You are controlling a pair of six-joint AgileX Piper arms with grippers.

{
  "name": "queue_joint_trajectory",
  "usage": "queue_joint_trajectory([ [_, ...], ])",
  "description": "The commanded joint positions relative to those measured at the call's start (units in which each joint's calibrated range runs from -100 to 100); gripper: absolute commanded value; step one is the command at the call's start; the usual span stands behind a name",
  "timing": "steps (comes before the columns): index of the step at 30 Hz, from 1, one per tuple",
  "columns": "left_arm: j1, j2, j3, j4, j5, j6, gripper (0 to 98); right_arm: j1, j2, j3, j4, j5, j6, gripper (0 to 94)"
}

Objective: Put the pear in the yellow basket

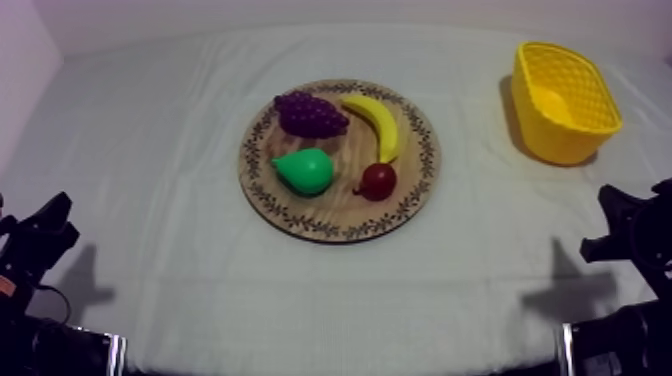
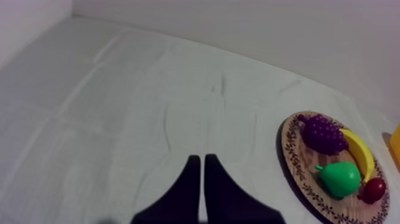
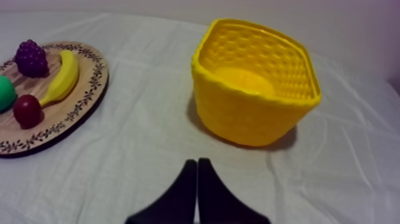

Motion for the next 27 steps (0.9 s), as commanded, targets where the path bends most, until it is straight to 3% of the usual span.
queue_joint_trajectory([
  [1,0.0,0.0,0.0,-0.03,0.0,0.0,0.1,0.0,0.0,0.0,0.0,0.0,0.0,0.5],
  [11,0.0,0.0,0.0,-0.03,0.0,0.0,0.1,-0.5,0.0,0.1,0.0,0.2,0.1,0.5],
  [16,0.0,0.0,0.0,-0.03,0.0,0.0,0.1,-5.3,0.0,-0.8,0.7,4.7,-2.2,0.5],
  [23,0.0,0.0,0.0,-0.03,0.0,0.0,0.1,-12.8,2.5,-4.1,8.8,11.9,-3.8,0.4],
  [27,0.0,0.0,0.0,-0.03,0.0,0.0,0.1,-17.6,9.3,-5.6,15.1,13.0,-8.4,0.4],
])
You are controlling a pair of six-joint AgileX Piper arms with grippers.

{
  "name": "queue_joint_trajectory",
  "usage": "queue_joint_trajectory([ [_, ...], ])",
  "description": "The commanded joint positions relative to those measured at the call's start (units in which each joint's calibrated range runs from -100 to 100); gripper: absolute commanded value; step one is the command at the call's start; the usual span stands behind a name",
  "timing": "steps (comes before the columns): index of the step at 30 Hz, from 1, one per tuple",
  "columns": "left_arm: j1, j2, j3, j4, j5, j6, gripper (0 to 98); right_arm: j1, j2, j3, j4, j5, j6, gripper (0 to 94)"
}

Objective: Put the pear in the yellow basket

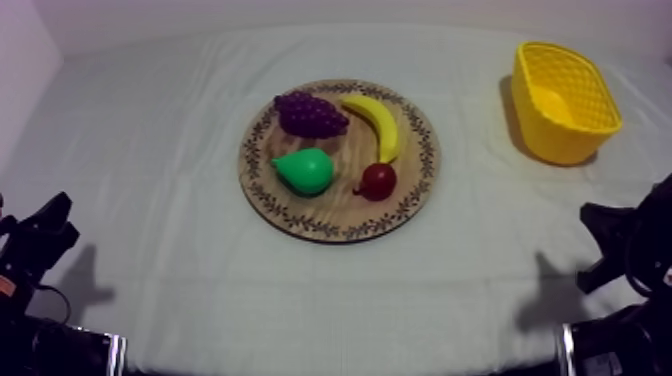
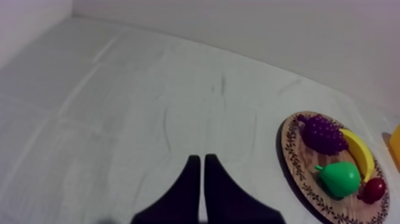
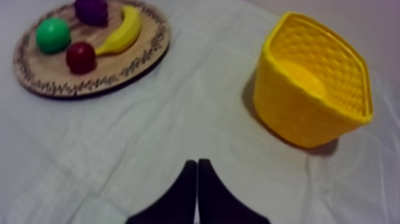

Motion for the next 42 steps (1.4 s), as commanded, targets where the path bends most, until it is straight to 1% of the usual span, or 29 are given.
queue_joint_trajectory([
  [1,0.0,0.0,0.0,-0.03,0.0,0.0,0.1,-4.4,5.7,-0.7,5.0,0.1,-4.6,0.4],
  [4,0.0,0.0,0.0,-0.03,0.0,0.0,0.1,-7.0,11.6,-2.8,8.0,1.2,-5.4,0.4],
  [7,0.0,0.0,0.0,-0.03,0.0,0.0,0.1,-8.8,17.4,-7.1,9.0,3.4,-4.4,0.4],
  [9,0.0,0.0,0.0,-0.03,0.0,0.0,0.1,-9.4,21.2,-11.0,9.1,4.9,-3.5,0.4],
  [12,0.0,0.0,0.0,-0.03,0.0,0.0,0.1,-9.8,27.0,-18.6,8.1,7.9,-1.3,0.4],
  [16,0.0,0.0,0.0,-0.03,0.0,0.0,0.1,-10.0,34.6,-31.0,5.6,13.5,3.0,0.8],
  [22,0.0,0.0,0.0,-0.03,0.0,0.0,0.1,-10.2,46.6,-51.7,2.0,22.8,8.4,0.9],
  [28,0.0,0.0,0.0,-0.03,0.0,0.0,0.1,-11.7,60.5,-72.7,-1.3,33.7,12.7,0.9],
  [31,0.0,0.0,0.0,-0.03,0.0,0.0,0.1,-13.3,67.5,-81.8,-2.0,38.7,13.6,0.9],
  [34,0.0,0.0,0.0,-0.03,0.0,0.0,0.1,-15.3,74.1,-89.4,-1.8,42.2,13.5,0.9],
  [42,0.0,0.0,0.0,-0.03,0.0,0.0,0.1,-20.7,89.4,-106.1,-0.7,47.5,11.9,0.9],
])
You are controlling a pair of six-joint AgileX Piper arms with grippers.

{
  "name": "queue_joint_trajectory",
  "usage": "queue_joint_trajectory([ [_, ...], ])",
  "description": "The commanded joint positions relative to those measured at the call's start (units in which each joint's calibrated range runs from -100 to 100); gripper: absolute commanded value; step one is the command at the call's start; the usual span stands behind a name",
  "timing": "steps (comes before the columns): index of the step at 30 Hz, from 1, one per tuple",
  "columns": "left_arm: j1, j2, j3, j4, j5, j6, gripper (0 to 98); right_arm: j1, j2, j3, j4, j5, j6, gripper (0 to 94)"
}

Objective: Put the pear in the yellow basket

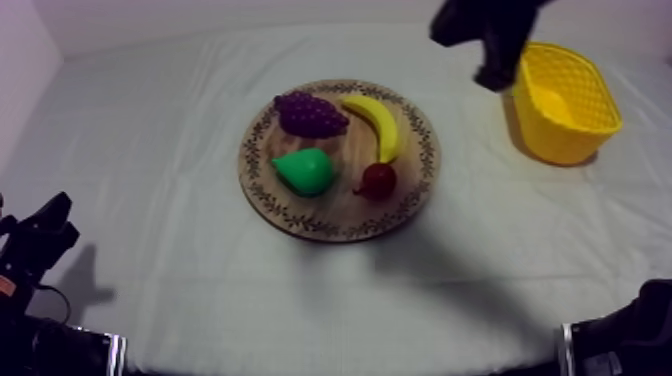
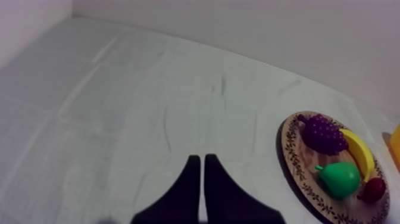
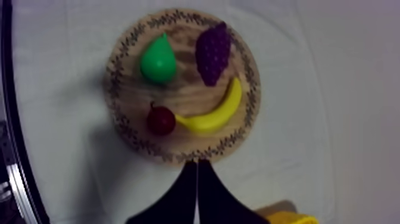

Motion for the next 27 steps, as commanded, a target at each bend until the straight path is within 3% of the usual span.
queue_joint_trajectory([
  [1,0.0,0.0,0.0,-0.03,0.0,0.0,0.1,-1.7,7.6,-9.6,0.4,0.7,-0.6,0.9],
  [14,0.0,0.0,0.0,-0.03,0.0,0.0,0.1,-5.4,23.8,-23.6,1.2,1.7,-2.8,4.5],
  [19,0.0,0.0,0.0,-0.03,0.0,0.0,0.1,-5.5,26.5,-26.3,1.7,1.7,-3.4,19.1],
  [27,0.0,0.0,0.0,-0.03,0.0,0.0,0.1,-5.6,28.5,-25.4,3.8,1.7,-5.2,54.1],
])
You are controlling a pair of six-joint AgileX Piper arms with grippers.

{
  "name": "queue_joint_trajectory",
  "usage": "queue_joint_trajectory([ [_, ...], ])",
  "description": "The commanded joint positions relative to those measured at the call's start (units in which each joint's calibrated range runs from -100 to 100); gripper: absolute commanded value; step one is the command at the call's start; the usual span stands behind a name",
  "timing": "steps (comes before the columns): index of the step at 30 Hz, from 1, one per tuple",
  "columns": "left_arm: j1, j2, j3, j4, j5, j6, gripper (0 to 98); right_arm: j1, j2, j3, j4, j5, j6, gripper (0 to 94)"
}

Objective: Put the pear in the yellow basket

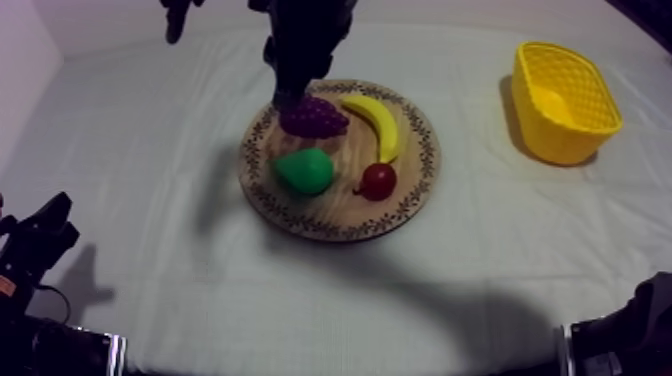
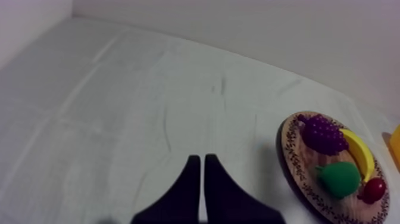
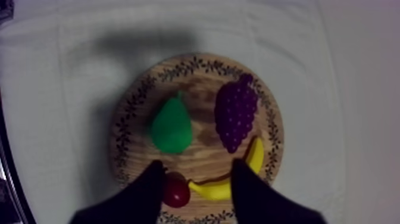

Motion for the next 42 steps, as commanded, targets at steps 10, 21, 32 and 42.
queue_joint_trajectory([
  [10,0.0,0.0,0.0,-0.03,0.0,0.0,0.1,0.6,4.6,4.0,0.3,-1.4,-1.6,70.6],
  [21,0.0,0.0,0.0,-0.03,0.0,0.0,0.1,1.3,15.7,6.1,0.1,-6.3,-3.2,75.3],
  [32,0.0,0.0,0.0,-0.03,0.0,0.0,0.1,1.3,25.2,3.0,-0.1,-8.1,-4.5,72.3],
  [42,0.0,0.0,0.0,-0.03,0.0,0.0,0.1,1.1,30.3,0.3,1.1,-8.7,-6.3,60.6],
])
